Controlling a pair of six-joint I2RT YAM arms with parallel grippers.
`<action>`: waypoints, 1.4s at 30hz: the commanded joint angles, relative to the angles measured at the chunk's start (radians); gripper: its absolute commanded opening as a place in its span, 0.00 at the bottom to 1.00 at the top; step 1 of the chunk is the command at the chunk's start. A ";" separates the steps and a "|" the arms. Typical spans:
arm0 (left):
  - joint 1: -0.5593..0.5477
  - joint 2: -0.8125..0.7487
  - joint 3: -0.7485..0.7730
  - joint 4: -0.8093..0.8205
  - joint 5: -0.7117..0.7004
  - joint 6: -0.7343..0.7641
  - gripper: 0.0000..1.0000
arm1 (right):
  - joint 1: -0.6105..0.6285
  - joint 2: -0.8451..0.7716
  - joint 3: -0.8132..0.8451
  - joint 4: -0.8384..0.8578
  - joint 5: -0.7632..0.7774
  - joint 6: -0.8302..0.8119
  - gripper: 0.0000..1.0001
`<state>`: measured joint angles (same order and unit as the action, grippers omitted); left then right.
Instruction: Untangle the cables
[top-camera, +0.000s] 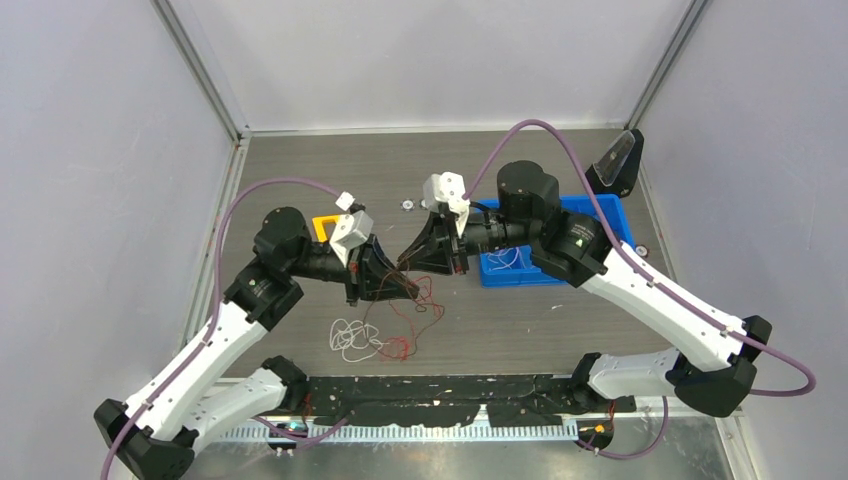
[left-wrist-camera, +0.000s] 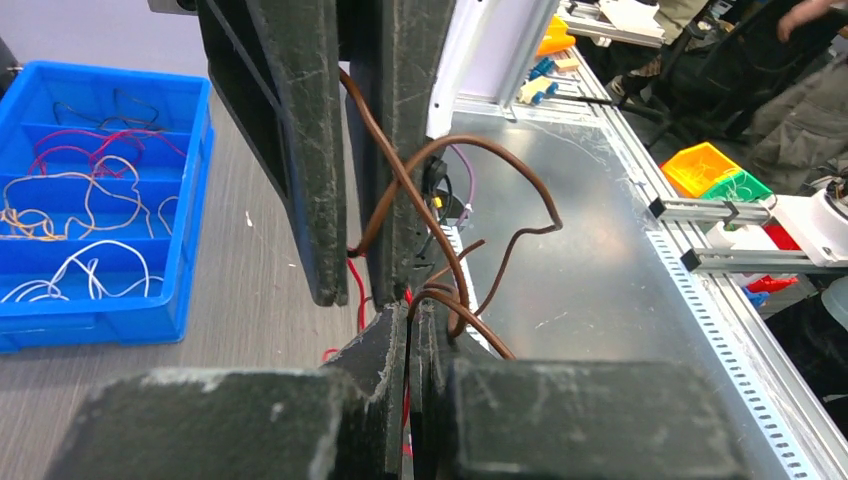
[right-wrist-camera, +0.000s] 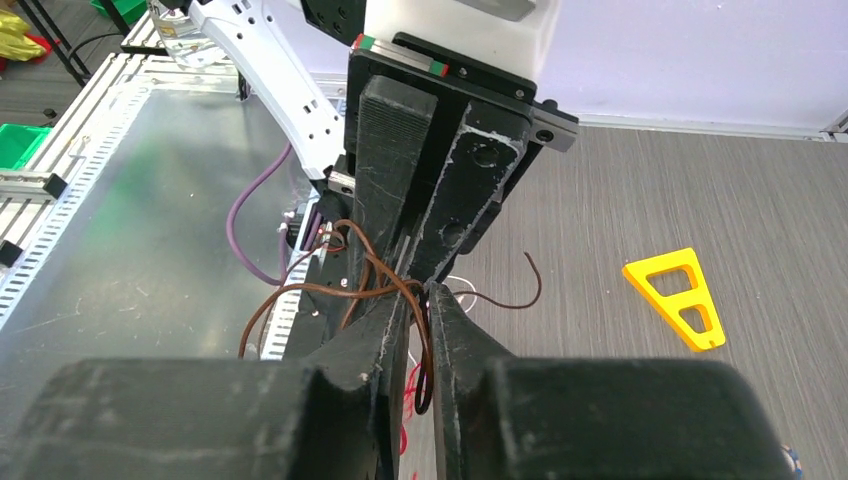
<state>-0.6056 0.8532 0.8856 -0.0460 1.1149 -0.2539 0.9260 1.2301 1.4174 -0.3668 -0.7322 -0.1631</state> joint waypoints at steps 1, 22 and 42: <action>-0.008 0.027 0.055 0.021 0.024 0.000 0.00 | 0.012 0.000 0.031 0.035 -0.032 -0.001 0.21; -0.009 0.064 0.032 0.111 -0.029 -0.132 0.00 | 0.021 -0.017 -0.037 -0.021 0.096 -0.056 0.31; 0.369 0.034 -0.217 -0.172 -0.283 0.111 0.38 | 0.018 -0.183 0.133 0.002 0.363 0.002 0.05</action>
<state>-0.3641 0.8532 0.7136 -0.1242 0.9607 -0.2276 0.9451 1.1316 1.4445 -0.4244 -0.4942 -0.1936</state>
